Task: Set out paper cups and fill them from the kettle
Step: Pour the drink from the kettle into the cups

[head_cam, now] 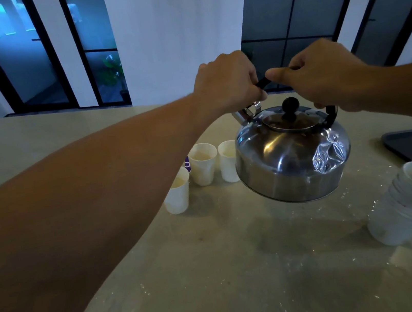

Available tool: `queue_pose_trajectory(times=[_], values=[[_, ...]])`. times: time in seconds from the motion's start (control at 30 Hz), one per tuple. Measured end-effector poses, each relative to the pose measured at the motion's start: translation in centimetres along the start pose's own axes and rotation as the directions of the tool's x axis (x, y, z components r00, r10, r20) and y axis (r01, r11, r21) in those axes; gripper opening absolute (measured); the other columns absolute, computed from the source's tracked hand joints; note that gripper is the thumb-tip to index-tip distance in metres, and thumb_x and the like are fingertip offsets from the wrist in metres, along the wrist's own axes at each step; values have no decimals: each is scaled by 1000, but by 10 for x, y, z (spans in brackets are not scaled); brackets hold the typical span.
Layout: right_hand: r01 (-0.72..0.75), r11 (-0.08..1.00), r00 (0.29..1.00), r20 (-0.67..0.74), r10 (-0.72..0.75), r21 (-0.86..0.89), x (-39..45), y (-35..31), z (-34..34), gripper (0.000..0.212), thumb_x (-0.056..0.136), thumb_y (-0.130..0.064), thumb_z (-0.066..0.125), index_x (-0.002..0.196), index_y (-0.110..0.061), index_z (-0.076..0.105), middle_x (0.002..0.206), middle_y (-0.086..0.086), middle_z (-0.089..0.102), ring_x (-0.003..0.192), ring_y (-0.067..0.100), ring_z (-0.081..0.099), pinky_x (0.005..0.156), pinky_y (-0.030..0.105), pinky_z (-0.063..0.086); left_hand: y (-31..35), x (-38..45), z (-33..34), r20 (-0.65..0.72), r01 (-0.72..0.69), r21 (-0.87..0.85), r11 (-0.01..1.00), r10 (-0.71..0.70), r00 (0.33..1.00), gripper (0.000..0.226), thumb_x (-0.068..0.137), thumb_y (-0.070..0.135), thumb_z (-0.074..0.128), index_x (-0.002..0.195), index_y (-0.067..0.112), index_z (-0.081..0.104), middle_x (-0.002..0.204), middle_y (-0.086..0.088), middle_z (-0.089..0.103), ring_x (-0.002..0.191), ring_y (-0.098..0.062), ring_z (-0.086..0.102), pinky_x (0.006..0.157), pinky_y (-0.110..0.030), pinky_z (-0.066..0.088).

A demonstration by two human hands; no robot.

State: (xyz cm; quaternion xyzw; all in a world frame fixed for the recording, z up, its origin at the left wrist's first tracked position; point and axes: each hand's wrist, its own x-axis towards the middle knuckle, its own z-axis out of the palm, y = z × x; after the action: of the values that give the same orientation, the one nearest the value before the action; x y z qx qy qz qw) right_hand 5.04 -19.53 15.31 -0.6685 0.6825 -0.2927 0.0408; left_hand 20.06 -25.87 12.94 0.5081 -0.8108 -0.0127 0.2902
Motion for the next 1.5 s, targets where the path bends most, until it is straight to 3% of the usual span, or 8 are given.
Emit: queue_pose_trajectory(times=[0.53, 0.7, 1.1, 1.5], values=[[67, 992, 997, 44, -63, -109, 9, 27, 9, 53, 90, -49, 64, 69, -1, 64, 56, 10, 51, 47, 19, 45, 52, 26, 41, 11, 5, 33, 72, 30, -2, 1000, -30, 997, 23, 78, 49, 76, 90, 29, 78, 75, 10, 64, 76, -13, 57, 83, -35, 45], [82, 984, 996, 56, -74, -161, 15, 28, 7, 54, 91, -51, 63, 68, -2, 64, 55, 9, 51, 46, 18, 45, 49, 25, 38, 11, 6, 35, 86, 49, -1, 999, -49, 995, 18, 77, 48, 76, 80, 30, 72, 68, 13, 58, 76, -14, 57, 79, -33, 42], [83, 980, 994, 86, -68, -182, 18, 31, 7, 53, 91, -51, 62, 69, -3, 64, 58, 11, 54, 48, 17, 46, 51, 25, 40, 15, 7, 37, 110, 42, -1, 999, -41, 993, 22, 80, 47, 75, 90, 28, 75, 74, 9, 60, 80, -15, 57, 79, -34, 41], [73, 982, 994, 95, -57, -177, 12, 29, 8, 49, 92, -48, 63, 69, -5, 64, 60, 10, 54, 51, 16, 45, 50, 24, 35, 17, 7, 39, 114, 44, 11, 999, -45, 992, 19, 79, 47, 76, 81, 31, 67, 72, 10, 57, 81, -16, 57, 82, -34, 41]])
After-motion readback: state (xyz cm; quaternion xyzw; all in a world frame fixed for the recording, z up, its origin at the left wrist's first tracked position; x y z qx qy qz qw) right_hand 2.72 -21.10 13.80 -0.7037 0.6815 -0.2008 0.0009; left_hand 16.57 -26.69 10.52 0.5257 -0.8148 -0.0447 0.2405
